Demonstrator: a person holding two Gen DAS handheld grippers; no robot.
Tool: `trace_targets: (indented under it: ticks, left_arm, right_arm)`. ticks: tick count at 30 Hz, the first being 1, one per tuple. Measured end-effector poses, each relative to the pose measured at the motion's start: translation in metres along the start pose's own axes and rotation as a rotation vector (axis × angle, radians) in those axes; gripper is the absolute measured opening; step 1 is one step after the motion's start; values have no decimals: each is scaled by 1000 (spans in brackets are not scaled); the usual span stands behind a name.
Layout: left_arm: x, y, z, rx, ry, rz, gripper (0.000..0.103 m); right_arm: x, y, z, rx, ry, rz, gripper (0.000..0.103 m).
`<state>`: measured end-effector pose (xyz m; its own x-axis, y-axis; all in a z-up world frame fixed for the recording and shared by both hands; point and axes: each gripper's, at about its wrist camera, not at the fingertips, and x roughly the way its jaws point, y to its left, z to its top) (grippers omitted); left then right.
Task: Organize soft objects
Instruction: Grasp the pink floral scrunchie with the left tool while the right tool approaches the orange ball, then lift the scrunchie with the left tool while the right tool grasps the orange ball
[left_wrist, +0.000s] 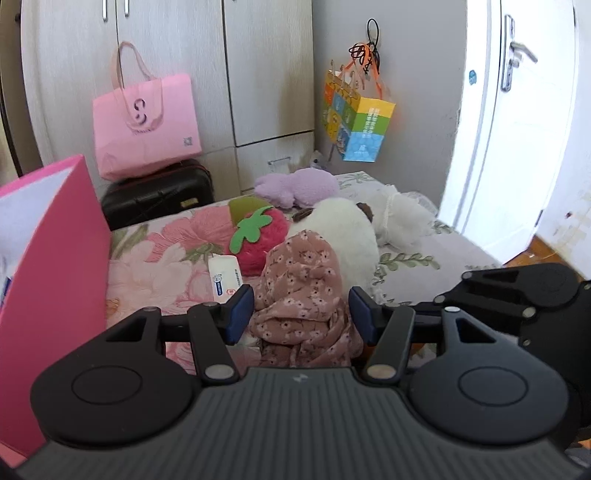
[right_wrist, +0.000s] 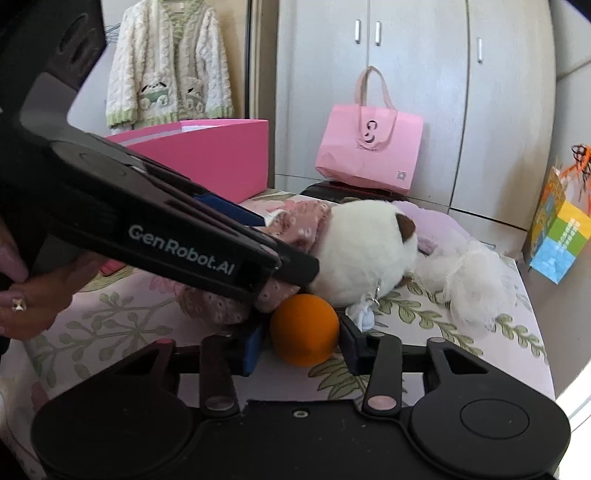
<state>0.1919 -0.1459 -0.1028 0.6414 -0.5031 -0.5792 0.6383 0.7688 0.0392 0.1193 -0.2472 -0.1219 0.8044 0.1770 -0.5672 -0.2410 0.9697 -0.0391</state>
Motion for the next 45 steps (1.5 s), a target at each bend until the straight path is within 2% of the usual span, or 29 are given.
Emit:
trace_targets:
  ticks: [2,3,4,6,8,11,13,17,18,21,22,24,36,40,45]
  left_arm:
    - [1,-7,-1,41,-1,29,42]
    - [2,-10,-2,64,5,36,31]
    - [4,-12,-2,68,26,29,25]
    - [10,-13,-3,54,70,-3,24]
    - [13,-15,-4,44,79,12,24]
    - [17,-14,-2,6,98,38,32]
    - [19,-15,-4,-3,107,87,45]
    - [18,-12,-8,-43,103,113,52]
    - [18,-9,-9,-64,105,105,52]
    - [17,-4,-12,-106,126,68,27]
    - [15,-5,-13,-105,119,67,22]
    - [10,-8,-14,-99,102,67,18]
    - [-39,2,-25,-183,-12,29,18]
    - [-53,6,-36,-203,-19,26,18]
    - [-72,15,-53,-244,-27,19,18]
  right_arm:
    - [-1,-1,-2,11,-8,-5,43]
    - [-1,-2,-2,20,-12,-7,42]
    - [-2,-2,-3,30,-15,-8,42]
    - [-3,-2,-5,41,-21,-14,42]
    - [-4,1,-6,38,-24,-27,42]
    - [-3,4,-8,35,-30,-46,42]
    - [-2,6,-9,26,-32,-60,42]
    - [-3,12,-10,15,-32,-83,42]
    - [-3,12,-10,14,-34,-88,42]
    - [-4,18,-11,0,-40,-106,42]
    - [-5,20,-11,-5,-45,-113,42]
    - [-8,22,-11,-3,-47,-108,42]
    - [-28,26,-12,35,-75,-121,42]
    - [-36,25,-18,90,-80,-92,42]
    - [-38,22,-29,202,-38,-32,42]
